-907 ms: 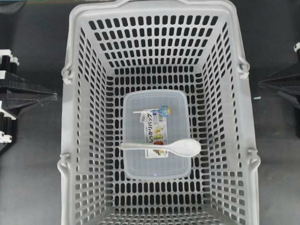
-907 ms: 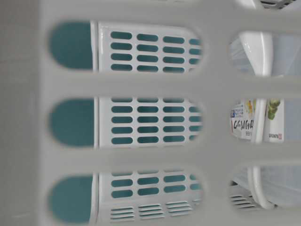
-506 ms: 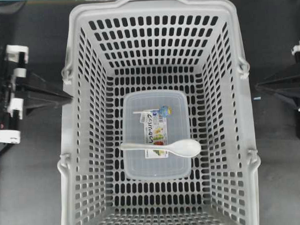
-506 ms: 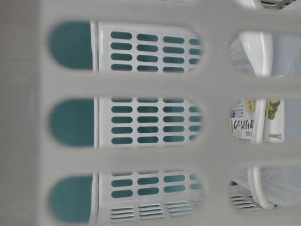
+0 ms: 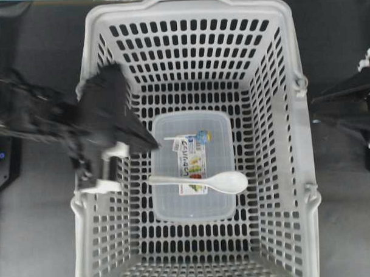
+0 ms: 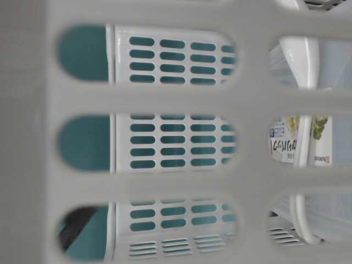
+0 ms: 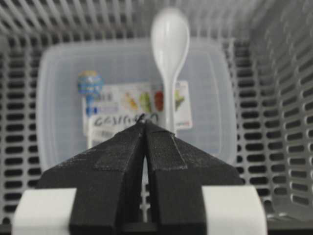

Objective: Pick up the chinese spoon from the shopping basket with the left arm.
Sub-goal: 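Move the left gripper over the basket toward the white spoon, then lower the left gripper and close it on the white spoon handle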

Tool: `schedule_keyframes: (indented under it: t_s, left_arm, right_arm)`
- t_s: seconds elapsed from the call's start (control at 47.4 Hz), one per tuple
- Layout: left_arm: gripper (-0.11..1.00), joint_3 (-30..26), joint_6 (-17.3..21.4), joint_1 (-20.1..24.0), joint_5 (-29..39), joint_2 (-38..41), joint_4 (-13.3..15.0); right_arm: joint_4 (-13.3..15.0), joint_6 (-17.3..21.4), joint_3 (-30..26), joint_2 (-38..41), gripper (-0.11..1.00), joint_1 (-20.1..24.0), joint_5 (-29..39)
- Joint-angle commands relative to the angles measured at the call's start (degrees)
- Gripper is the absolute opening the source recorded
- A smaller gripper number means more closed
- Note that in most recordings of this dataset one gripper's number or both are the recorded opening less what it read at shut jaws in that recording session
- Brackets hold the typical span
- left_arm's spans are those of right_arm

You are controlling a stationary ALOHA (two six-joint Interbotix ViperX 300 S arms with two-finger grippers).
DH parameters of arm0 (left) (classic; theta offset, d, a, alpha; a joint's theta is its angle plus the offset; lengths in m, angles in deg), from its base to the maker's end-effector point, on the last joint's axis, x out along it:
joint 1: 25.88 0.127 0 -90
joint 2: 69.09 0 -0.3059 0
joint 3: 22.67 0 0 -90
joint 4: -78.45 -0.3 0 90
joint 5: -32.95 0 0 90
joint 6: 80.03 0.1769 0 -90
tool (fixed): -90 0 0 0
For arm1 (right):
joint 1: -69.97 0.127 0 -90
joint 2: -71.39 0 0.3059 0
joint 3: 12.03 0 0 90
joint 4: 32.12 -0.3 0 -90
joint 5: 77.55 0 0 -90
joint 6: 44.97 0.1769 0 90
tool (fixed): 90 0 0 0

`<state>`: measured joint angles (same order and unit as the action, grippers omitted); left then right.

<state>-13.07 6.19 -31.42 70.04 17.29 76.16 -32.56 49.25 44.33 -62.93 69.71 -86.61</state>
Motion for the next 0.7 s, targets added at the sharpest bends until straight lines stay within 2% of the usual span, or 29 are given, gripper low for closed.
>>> schedule_keyframes:
  t_s: [0.0,0.127,0.253,0.316,0.485,0.527,0.611,0.675]
  left_arm:
    - [0.00,-5.36,0.09,-0.97,2.99,4.83,-0.26]
    - [0.00,-8.70,0.00,-1.41,3.96,9.84,-0.26]
    - [0.03,-11.51,-0.44,-1.58,5.01,14.15,-0.26]
    - [0.17,-12.48,-1.05,-1.67,6.42,16.00,-0.26]
    - [0.68,-15.03,-1.41,-1.93,10.90,21.62,-0.26]
    - [0.78,-15.47,-1.41,-2.02,11.16,22.76,-0.26]
    - [0.90,-16.17,-0.97,-2.20,10.90,24.96,-0.26]
    - [0.89,-16.52,-1.05,-2.20,10.46,26.02,-0.26]
  right_arm:
    - [-0.18,0.00,-1.05,0.18,0.48,-0.09,-0.26]
    - [-0.18,-0.26,-0.97,0.09,0.62,-0.09,-0.62]
    - [-0.18,-0.35,-1.05,0.09,0.62,-0.09,-0.62]
    - [-0.18,-0.35,-0.97,0.00,0.63,-0.18,-0.62]
    - [-0.18,-0.35,-0.97,0.00,0.63,-0.26,-0.62]
    - [-0.18,-0.35,-0.97,0.00,0.63,-0.26,-0.62]
    - [-0.26,-0.35,-0.97,0.00,0.63,-0.26,-0.70]
    - [-0.18,-0.35,-0.97,0.00,0.63,-0.26,-0.62]
